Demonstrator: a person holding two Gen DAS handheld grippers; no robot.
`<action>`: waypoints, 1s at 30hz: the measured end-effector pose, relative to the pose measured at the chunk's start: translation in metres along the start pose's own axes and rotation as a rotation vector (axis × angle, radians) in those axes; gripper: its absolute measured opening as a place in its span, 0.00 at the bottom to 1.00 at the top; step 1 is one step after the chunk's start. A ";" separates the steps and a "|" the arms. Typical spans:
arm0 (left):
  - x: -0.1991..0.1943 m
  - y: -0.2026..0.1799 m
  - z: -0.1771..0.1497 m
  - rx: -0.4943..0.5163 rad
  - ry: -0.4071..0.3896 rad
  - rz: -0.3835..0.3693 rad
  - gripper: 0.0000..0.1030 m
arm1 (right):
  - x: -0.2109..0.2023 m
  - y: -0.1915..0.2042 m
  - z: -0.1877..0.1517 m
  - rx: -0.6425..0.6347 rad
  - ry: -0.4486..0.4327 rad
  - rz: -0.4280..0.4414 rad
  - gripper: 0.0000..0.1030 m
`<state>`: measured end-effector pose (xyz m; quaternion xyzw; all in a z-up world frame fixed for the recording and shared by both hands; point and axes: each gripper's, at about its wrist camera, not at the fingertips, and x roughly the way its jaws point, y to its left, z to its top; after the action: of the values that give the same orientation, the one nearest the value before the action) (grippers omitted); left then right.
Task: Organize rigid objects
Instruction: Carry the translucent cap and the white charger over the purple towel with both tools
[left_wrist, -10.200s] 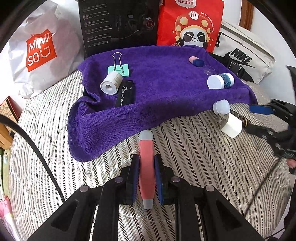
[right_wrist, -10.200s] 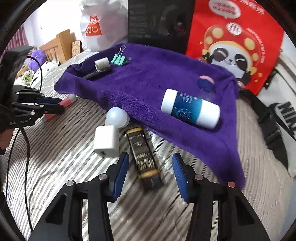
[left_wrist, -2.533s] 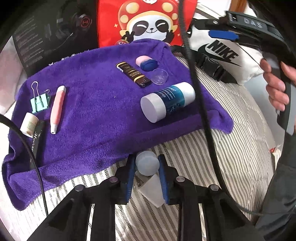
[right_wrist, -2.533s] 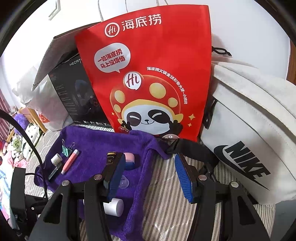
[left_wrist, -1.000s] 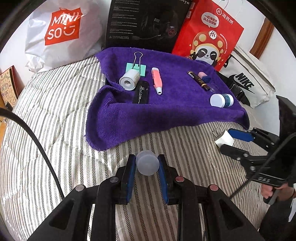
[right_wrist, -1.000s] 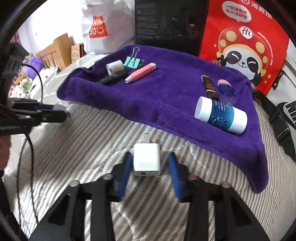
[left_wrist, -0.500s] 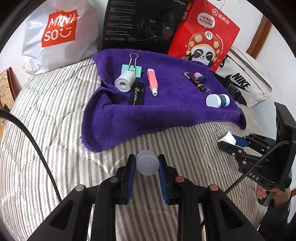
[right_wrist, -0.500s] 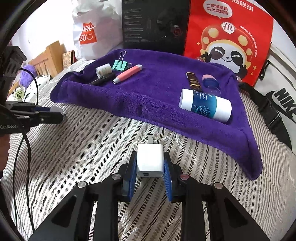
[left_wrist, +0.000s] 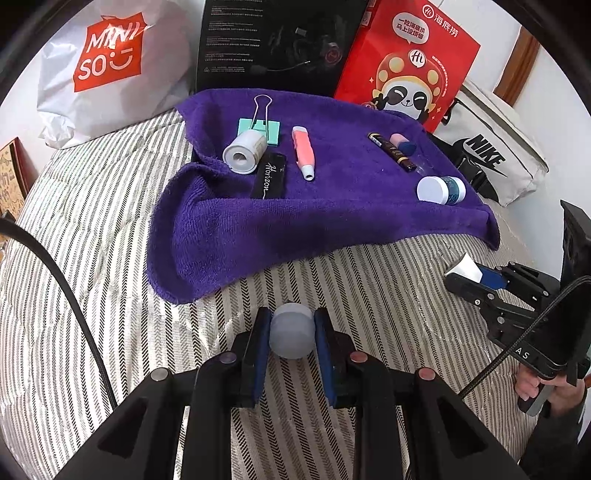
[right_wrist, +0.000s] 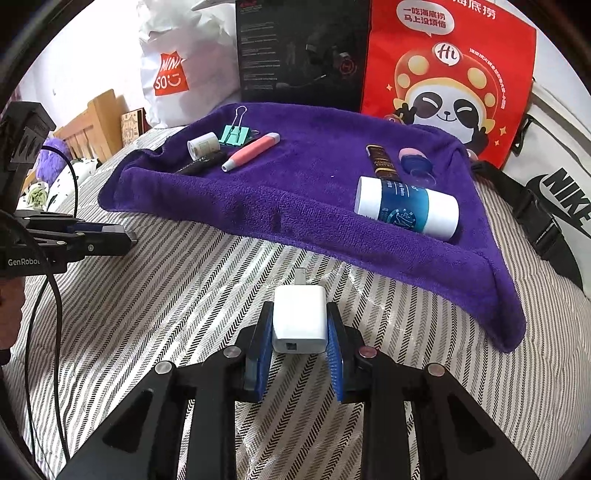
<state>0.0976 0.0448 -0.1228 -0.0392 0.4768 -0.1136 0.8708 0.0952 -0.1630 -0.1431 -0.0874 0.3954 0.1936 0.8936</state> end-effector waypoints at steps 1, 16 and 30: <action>0.000 0.000 0.000 0.001 0.000 -0.001 0.22 | 0.000 0.000 0.000 0.001 0.002 0.002 0.25; -0.019 0.002 0.015 0.000 -0.043 -0.019 0.22 | -0.017 -0.012 0.018 0.015 -0.011 0.050 0.25; -0.039 -0.005 0.091 0.108 -0.118 0.013 0.22 | -0.026 -0.046 0.132 0.033 -0.129 0.008 0.25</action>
<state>0.1527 0.0451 -0.0407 0.0042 0.4182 -0.1308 0.8989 0.1871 -0.1716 -0.0348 -0.0586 0.3404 0.1959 0.9178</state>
